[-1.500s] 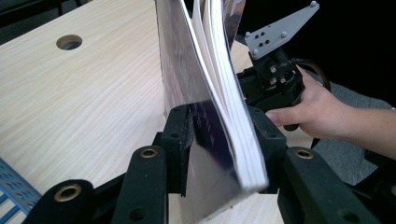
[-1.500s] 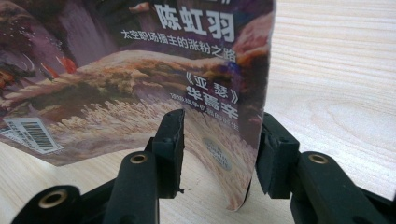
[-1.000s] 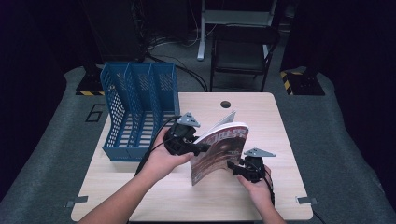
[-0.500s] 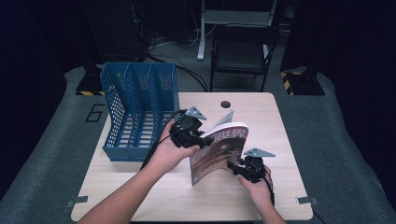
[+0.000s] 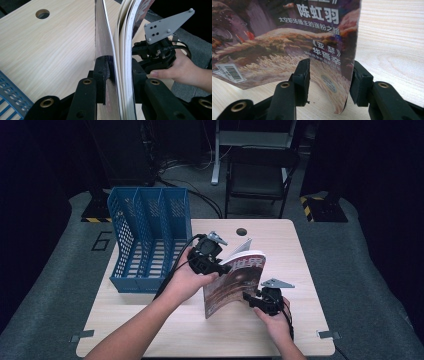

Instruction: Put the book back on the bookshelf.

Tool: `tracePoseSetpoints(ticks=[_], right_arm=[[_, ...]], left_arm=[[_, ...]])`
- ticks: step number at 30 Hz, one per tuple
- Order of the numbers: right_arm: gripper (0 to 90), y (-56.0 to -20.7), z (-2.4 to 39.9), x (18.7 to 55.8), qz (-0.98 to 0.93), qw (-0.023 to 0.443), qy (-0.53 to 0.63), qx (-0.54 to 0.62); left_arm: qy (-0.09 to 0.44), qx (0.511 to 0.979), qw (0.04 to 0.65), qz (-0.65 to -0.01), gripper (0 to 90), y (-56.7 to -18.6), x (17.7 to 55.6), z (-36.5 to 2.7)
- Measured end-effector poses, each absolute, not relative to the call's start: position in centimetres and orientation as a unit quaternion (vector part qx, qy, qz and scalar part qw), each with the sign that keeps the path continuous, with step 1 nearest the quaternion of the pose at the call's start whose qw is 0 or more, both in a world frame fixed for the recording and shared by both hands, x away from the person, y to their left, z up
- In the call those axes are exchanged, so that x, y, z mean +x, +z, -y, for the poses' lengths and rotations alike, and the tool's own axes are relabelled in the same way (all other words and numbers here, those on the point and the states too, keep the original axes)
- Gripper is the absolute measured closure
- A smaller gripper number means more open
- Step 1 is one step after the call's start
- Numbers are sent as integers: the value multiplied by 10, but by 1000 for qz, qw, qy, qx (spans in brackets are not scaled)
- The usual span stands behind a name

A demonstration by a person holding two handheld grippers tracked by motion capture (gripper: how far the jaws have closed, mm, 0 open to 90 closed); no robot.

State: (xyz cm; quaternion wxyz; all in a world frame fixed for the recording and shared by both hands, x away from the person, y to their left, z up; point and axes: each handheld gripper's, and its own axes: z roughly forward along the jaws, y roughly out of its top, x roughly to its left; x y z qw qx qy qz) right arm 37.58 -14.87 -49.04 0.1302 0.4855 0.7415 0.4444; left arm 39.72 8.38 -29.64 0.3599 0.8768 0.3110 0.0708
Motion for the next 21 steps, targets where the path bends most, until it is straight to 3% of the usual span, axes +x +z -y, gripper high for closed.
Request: tracePoseSetpoints(ticks=[21], right_arm=[[555, -490, 148, 376, -743, 132, 446, 482]], left_arm=[[75, 884, 348, -304, 780, -299, 406, -76]])
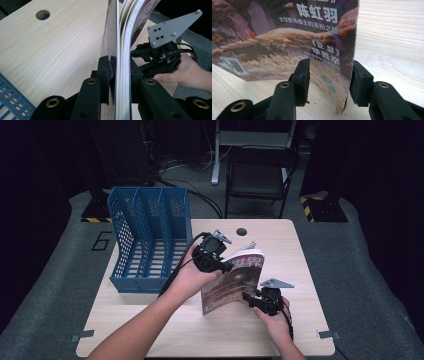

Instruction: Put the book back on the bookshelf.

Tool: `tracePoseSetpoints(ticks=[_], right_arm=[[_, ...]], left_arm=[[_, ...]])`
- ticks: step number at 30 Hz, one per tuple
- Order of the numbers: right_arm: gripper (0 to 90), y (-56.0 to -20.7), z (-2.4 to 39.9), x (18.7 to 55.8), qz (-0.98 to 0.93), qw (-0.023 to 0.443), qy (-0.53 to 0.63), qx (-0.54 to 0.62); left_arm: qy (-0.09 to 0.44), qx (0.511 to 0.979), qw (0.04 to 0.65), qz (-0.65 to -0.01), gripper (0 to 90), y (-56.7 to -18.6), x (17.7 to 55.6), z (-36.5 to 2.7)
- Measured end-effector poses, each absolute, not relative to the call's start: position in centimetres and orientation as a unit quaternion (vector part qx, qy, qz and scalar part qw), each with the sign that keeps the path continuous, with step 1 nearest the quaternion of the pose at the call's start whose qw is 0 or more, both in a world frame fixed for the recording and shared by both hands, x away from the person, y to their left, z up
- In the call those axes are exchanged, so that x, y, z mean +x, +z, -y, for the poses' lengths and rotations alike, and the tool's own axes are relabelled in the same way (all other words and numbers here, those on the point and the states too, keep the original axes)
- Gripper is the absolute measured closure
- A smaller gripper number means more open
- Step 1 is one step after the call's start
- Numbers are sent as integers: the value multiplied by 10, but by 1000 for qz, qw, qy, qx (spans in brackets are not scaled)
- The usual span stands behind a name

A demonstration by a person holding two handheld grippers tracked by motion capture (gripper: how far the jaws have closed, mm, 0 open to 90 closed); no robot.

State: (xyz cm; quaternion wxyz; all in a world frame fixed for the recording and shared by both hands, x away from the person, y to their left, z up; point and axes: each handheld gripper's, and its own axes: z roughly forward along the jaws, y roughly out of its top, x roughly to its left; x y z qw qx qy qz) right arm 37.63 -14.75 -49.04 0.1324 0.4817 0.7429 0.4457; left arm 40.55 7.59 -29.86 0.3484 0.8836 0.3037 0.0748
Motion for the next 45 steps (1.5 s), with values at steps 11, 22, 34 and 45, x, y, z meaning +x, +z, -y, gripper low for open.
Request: tracePoseSetpoints(ticks=[11, 22, 34, 45], right_arm=[[554, -490, 148, 377, -742, 131, 448, 482], [548, -490, 148, 377, -742, 131, 447, 482], [502, -492, 152, 378, -736, 133, 440, 497], [492, -495, 155, 379, -735, 131, 433, 504]], left_arm=[[84, 890, 339, -293, 824, -297, 404, -75], [88, 893, 335, -286, 834, -297, 405, -74], [92, 897, 330, -278, 837, -296, 406, -74], [100, 895, 329, -284, 837, -290, 405, -81]])
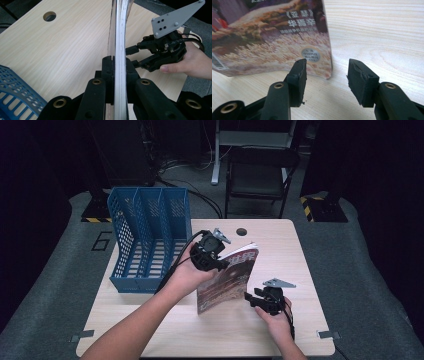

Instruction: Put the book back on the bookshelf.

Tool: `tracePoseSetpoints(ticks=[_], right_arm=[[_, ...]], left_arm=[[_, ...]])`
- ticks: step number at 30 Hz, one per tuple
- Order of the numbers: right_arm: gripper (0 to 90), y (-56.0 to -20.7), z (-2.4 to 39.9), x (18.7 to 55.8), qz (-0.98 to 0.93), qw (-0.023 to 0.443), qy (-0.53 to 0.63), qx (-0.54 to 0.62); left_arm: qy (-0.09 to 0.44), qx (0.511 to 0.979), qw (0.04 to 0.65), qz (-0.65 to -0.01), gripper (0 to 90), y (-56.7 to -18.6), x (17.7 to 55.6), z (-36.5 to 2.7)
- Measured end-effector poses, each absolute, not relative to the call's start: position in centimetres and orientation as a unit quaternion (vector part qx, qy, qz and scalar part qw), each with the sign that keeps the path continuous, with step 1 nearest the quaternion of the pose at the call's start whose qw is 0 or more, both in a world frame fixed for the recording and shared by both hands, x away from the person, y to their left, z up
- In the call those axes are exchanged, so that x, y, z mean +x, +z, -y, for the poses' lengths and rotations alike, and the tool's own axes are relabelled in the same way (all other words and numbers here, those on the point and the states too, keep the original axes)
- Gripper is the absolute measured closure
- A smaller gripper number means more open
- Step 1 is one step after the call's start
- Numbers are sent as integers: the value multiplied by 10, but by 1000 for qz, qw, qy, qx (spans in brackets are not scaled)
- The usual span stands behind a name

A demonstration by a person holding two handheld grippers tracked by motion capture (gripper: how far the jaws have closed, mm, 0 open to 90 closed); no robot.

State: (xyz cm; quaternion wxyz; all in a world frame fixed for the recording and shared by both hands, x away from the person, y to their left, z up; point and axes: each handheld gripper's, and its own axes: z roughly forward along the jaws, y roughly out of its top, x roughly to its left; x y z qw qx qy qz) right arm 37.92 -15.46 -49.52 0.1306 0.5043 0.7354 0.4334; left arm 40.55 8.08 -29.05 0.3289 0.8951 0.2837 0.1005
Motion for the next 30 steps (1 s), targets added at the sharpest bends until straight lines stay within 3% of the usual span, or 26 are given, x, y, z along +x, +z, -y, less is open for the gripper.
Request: tracePoseSetpoints(ticks=[30], right_arm=[[476, -497, 166, 376, -732, 130, 431, 512]], left_arm=[[107, 882, 341, -307, 837, -249, 405, -121]])
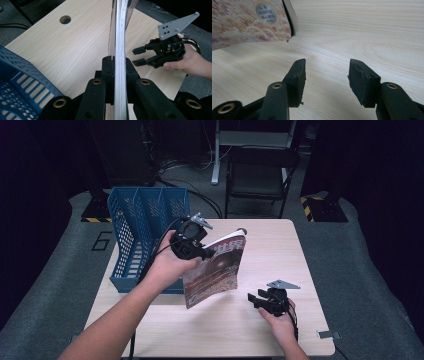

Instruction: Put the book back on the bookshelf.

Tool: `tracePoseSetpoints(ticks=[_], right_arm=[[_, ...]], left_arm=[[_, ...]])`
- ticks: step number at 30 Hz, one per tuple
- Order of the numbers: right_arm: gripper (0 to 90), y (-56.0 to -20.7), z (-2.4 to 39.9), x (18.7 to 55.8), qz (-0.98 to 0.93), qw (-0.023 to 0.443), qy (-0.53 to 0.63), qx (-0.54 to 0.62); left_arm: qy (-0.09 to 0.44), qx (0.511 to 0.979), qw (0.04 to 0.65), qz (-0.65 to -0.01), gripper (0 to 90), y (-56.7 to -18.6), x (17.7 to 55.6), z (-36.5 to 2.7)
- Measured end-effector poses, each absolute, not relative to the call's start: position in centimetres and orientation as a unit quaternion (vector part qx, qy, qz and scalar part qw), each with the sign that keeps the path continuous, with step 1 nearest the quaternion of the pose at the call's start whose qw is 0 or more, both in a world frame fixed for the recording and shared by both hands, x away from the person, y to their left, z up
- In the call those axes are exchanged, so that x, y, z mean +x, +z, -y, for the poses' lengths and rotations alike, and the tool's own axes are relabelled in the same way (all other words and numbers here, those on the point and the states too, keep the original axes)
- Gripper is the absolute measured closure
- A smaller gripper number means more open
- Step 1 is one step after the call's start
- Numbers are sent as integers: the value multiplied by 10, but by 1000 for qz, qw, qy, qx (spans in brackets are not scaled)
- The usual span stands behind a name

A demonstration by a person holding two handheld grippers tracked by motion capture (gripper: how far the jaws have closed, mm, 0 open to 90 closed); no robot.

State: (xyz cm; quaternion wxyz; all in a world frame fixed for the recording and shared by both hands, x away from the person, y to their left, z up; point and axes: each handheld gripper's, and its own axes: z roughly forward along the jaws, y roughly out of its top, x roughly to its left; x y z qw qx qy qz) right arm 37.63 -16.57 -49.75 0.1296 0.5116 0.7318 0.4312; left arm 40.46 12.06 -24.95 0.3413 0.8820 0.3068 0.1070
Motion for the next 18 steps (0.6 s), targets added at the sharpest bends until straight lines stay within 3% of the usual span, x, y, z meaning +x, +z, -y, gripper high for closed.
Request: tracePoseSetpoints(ticks=[18], right_arm=[[471, -499, 167, 377, -734, 133, 428, 510]], left_arm=[[122, 873, 347, -321, 836, -222, 407, -142]])
